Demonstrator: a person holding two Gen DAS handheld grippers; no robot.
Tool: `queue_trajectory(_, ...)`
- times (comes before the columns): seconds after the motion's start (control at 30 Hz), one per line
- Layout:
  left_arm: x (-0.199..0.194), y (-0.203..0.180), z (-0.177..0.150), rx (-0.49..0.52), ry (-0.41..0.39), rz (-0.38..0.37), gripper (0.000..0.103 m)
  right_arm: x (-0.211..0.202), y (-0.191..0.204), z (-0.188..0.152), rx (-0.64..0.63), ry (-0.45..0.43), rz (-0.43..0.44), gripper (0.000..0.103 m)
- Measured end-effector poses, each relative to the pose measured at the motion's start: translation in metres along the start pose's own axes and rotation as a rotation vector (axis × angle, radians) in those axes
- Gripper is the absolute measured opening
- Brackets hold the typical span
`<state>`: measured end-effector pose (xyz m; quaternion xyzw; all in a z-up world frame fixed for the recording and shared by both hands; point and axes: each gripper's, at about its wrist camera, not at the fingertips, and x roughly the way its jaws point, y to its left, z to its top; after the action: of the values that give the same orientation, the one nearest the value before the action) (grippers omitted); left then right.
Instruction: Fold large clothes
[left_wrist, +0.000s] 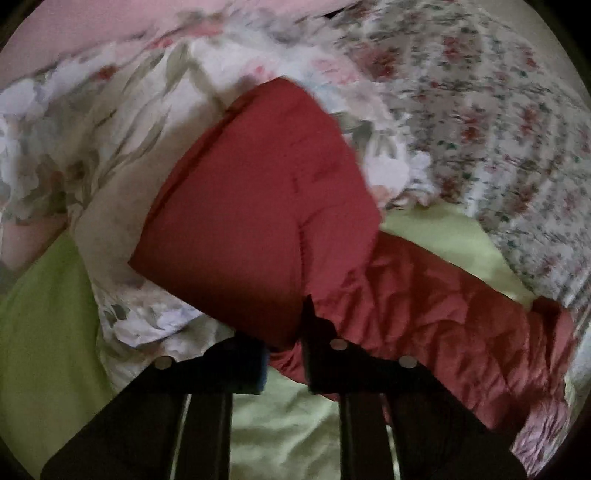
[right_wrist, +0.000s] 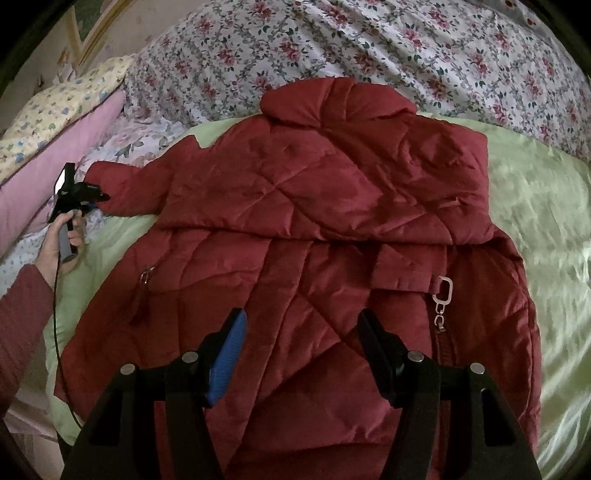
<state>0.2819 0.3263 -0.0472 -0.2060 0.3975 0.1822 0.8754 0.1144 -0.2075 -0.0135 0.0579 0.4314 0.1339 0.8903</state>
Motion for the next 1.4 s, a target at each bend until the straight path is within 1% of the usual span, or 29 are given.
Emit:
queue_trajectory(0.17,-0.031,-0.024,-0.016,0.086,-0.045,-0.038,0.009,0.002,0.0,-0.001,0.012,0.003,0.007,0.064)
queue_trajectory(0.27,-0.048,-0.039,-0.031,0.146,-0.062,-0.046,0.009,0.002,-0.001,-0.001,0.015,0.003,0.011,0.064)
queue_trajectory(0.47,-0.065,-0.075,-0.061,0.247,-0.067,-0.075,0.009,0.002,-0.003,-0.001,0.036,0.004,0.022,0.064)
queue_trajectory(0.7,-0.088,-0.116,-0.091,0.334,-0.068,-0.158,0.008,-0.001,-0.004,-0.001,0.04,-0.002,0.022,0.064)
queue_trajectory(0.77,-0.094,-0.131,-0.099,0.357,-0.065,-0.198,0.008,-0.003,-0.005,-0.001,0.048,-0.006,0.023,0.064)
queue_trajectory(0.93,-0.108,-0.166,-0.118,0.428,-0.052,-0.267,0.008,-0.008,-0.011,0.001,0.071,-0.025,0.028,0.064)
queue_trajectory(1.2,-0.12,-0.206,-0.154,0.501,-0.016,-0.33,0.008,-0.013,-0.02,0.005,0.111,-0.047,0.04,0.064)
queue_trajectory(1.4,-0.126,-0.232,-0.177,0.554,0.002,-0.35,0.008,-0.019,-0.032,0.008,0.14,-0.063,0.042,0.064)
